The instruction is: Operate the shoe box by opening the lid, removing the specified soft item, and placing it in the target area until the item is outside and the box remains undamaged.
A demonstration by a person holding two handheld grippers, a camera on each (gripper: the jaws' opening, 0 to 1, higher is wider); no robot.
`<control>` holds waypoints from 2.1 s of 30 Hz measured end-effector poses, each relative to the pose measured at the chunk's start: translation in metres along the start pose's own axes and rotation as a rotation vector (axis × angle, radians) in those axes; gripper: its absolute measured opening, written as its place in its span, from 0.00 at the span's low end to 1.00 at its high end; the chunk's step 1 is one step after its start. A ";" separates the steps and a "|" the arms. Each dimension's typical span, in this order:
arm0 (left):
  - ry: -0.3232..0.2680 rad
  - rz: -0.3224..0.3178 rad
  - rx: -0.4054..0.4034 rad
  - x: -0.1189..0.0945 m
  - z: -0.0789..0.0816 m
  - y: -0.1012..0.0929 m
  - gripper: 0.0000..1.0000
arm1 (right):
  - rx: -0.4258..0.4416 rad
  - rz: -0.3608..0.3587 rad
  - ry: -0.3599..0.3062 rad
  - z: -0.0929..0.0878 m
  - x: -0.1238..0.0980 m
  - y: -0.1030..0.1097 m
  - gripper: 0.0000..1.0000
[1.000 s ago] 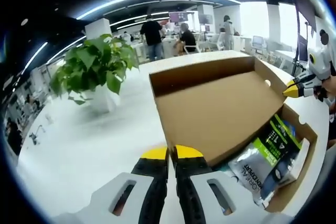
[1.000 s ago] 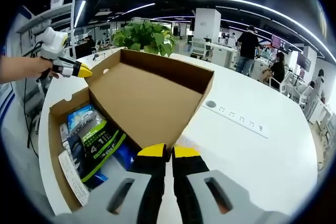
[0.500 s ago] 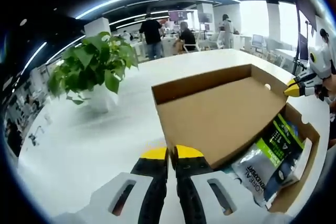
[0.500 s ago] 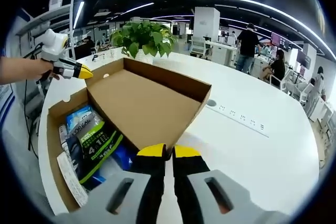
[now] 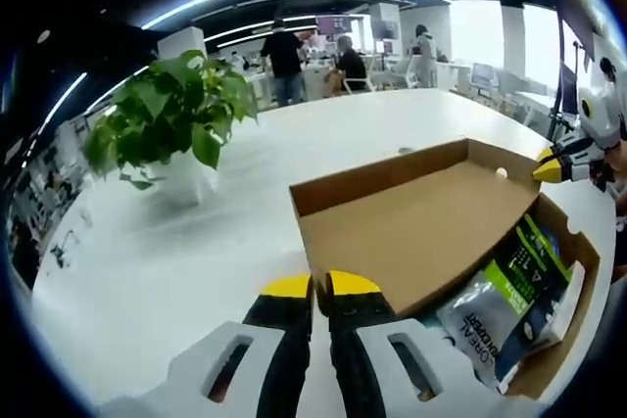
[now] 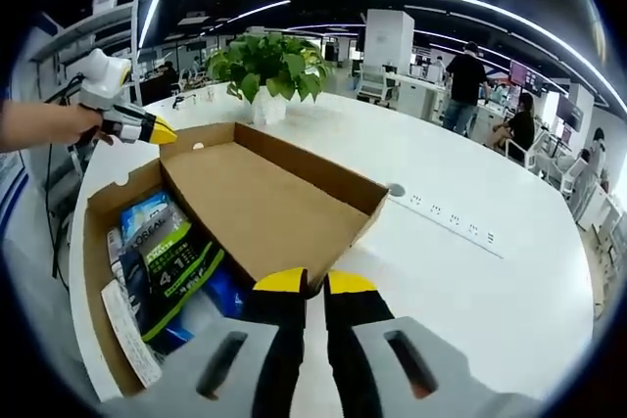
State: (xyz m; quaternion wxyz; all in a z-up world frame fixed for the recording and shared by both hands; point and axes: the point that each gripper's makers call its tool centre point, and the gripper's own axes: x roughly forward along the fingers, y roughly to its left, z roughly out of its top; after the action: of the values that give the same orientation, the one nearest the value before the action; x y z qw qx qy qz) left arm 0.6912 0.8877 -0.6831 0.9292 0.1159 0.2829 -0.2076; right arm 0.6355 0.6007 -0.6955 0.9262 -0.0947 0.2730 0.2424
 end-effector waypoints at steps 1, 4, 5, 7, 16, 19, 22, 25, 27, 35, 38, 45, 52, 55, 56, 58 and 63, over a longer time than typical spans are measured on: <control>0.001 0.000 -0.001 0.001 0.000 0.000 0.02 | -0.002 0.001 0.001 0.000 0.000 0.000 0.05; 0.007 0.000 -0.005 0.003 -0.001 0.001 0.02 | -0.007 0.002 0.006 0.000 0.002 -0.001 0.05; 0.009 0.002 -0.006 0.003 -0.001 0.001 0.02 | -0.008 0.003 0.007 0.000 0.002 -0.001 0.05; 0.014 0.003 -0.007 0.004 -0.002 0.000 0.02 | -0.009 0.003 0.011 -0.001 0.003 -0.001 0.05; 0.031 0.011 -0.016 0.008 -0.004 0.000 0.02 | 0.006 -0.003 0.026 -0.001 0.005 -0.002 0.05; 0.035 0.011 -0.020 0.009 -0.005 0.000 0.02 | 0.018 -0.007 0.029 -0.001 0.006 -0.003 0.05; 0.039 0.007 -0.038 0.010 -0.005 0.000 0.03 | 0.024 -0.010 0.034 -0.001 0.006 -0.003 0.05; 0.036 0.004 -0.038 0.008 -0.004 -0.001 0.03 | 0.028 -0.013 0.039 -0.001 0.005 -0.003 0.06; 0.035 0.000 -0.035 0.007 -0.005 -0.001 0.04 | 0.026 -0.016 0.046 -0.001 0.004 -0.002 0.06; 0.051 -0.009 -0.019 -0.005 -0.010 -0.006 0.09 | -0.009 -0.004 0.054 0.000 -0.008 0.003 0.11; 0.044 -0.007 -0.016 -0.012 -0.008 -0.007 0.12 | -0.013 -0.002 0.051 0.001 -0.015 0.006 0.12; 0.043 -0.019 0.000 -0.028 -0.011 -0.017 0.16 | 0.020 0.033 0.035 0.003 -0.030 0.019 0.14; 0.047 -0.041 0.007 -0.043 -0.016 -0.031 0.18 | 0.010 0.084 0.054 -0.001 -0.039 0.045 0.17; 0.052 -0.054 0.019 -0.048 -0.019 -0.038 0.20 | 0.006 0.105 0.072 -0.004 -0.039 0.056 0.18; 0.054 -0.056 0.023 -0.049 -0.020 -0.040 0.21 | 0.005 0.111 0.083 -0.006 -0.039 0.059 0.18; 0.057 -0.066 0.031 -0.053 -0.022 -0.045 0.22 | 0.002 0.132 0.110 -0.011 -0.037 0.067 0.17; 0.070 -0.094 0.034 -0.059 -0.030 -0.055 0.23 | -0.022 0.158 0.134 -0.016 -0.033 0.081 0.18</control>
State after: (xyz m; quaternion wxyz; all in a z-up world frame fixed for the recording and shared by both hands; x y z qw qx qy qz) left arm 0.6076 0.8674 -0.6791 0.9058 0.1255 0.3168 -0.2518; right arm 0.5638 0.6526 -0.6945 0.8826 -0.0988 0.3384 0.3109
